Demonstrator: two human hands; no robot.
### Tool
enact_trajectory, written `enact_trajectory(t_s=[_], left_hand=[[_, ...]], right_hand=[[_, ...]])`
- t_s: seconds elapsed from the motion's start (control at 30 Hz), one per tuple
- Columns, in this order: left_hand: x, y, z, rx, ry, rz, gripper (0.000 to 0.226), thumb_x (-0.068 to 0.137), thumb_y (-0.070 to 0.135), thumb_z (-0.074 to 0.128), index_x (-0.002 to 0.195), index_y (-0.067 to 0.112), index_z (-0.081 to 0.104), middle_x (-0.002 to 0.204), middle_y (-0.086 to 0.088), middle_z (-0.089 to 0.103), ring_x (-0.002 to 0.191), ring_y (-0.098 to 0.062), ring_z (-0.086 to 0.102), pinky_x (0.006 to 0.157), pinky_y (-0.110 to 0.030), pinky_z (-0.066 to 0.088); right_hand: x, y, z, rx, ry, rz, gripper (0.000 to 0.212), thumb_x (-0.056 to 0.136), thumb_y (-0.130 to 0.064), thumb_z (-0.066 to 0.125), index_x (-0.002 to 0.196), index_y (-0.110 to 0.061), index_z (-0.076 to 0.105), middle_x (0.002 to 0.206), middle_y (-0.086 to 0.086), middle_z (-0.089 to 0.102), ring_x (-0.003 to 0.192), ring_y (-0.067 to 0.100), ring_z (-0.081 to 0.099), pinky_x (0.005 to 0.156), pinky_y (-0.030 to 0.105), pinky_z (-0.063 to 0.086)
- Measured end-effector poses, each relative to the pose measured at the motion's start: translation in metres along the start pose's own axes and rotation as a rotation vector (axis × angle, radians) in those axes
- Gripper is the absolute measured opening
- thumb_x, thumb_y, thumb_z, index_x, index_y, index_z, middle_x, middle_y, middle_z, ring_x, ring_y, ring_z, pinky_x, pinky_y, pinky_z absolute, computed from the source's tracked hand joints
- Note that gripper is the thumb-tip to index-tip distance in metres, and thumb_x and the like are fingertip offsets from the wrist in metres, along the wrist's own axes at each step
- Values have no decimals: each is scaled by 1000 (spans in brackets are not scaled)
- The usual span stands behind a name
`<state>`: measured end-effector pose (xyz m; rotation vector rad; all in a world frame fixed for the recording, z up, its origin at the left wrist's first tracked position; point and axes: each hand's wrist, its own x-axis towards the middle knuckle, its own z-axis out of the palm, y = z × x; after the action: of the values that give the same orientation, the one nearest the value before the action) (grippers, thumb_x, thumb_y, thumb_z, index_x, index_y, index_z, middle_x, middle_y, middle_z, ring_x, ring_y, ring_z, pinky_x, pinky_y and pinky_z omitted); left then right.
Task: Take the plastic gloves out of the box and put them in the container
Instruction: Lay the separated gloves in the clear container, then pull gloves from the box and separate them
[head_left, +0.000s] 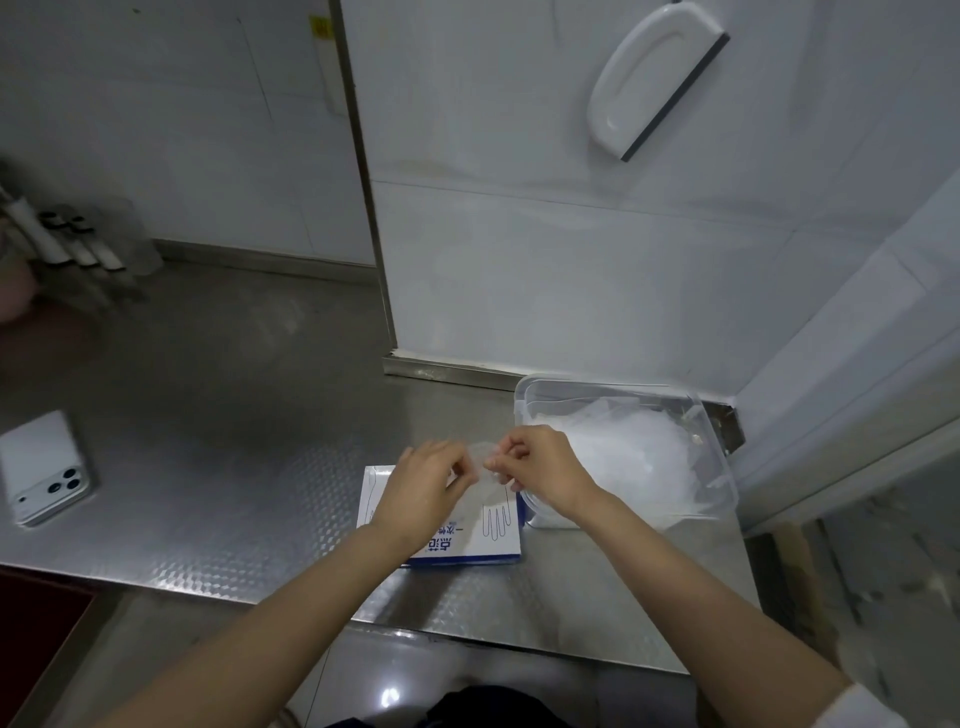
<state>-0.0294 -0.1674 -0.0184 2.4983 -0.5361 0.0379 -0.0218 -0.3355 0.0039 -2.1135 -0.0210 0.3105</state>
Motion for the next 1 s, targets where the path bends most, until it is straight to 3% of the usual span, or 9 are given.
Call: enact_trajectory(t_s=[0.1, 0.2, 0.3, 0.43, 0.57, 0.83, 0.93, 1.0], left_hand=[[-8, -10, 3, 13, -107, 80, 9, 86, 17, 66, 79, 16, 61, 82, 8, 57, 80, -10, 49, 73, -16, 31], [-14, -24, 9, 125, -274, 202, 6, 84, 8, 62, 83, 13, 60, 92, 0, 62, 88, -18, 54, 77, -22, 37], [-16, -29, 15, 222, -360, 164, 7, 92, 12, 48, 96, 14, 53, 103, -1, 62, 93, -21, 54, 76, -24, 31], [-13, -25, 19, 309, -432, 117, 25, 96, 20, 45, 121, 18, 48, 119, -2, 60, 104, -25, 55, 90, -31, 39], [-14, -26, 20, 374, -497, 71, 27, 96, 25, 46, 121, 18, 50, 122, -5, 60, 108, -26, 56, 94, -33, 42], [-8, -27, 8, 228, -611, -42, 25, 98, 28, 44, 114, 16, 59, 118, -3, 62, 106, -22, 58, 89, -31, 45], [3, -15, -12, 235, -540, -45, 25, 98, 31, 44, 109, 20, 63, 110, 2, 65, 97, -17, 61, 81, -28, 47], [15, 0, -30, 173, -323, -42, 16, 95, 31, 49, 100, 20, 61, 100, 5, 64, 87, -13, 59, 72, -24, 45]], right_hand=[[2, 2, -9, 94, 14, 64, 13, 86, -11, 68, 74, -14, 62, 65, 0, 64, 53, 1, 61, 52, 14, 49], [2, 5, -15, 150, 41, 106, 10, 87, -9, 65, 78, -9, 62, 69, 2, 65, 58, 7, 62, 52, 15, 51], [2, 5, -10, 136, 43, 100, 12, 88, -8, 64, 77, -10, 61, 68, 2, 64, 58, 7, 61, 53, 15, 51], [2, -2, -3, 98, 72, 61, 16, 89, -6, 61, 74, -12, 60, 66, 1, 62, 57, 9, 58, 53, 15, 51], [5, -16, -13, 142, 154, 2, 18, 90, -3, 58, 74, -11, 58, 65, 3, 58, 57, 11, 55, 57, 20, 55], [8, -49, -68, 51, 452, -239, 16, 89, -1, 57, 75, -9, 61, 62, -1, 57, 52, 5, 52, 59, 20, 54], [8, -50, -84, 23, 527, -276, 13, 89, -1, 56, 79, -7, 63, 66, -1, 59, 57, 6, 52, 63, 24, 54], [7, -52, -93, -39, 488, -286, 12, 90, -4, 57, 80, -7, 63, 68, -2, 60, 60, 8, 53, 66, 26, 53]])
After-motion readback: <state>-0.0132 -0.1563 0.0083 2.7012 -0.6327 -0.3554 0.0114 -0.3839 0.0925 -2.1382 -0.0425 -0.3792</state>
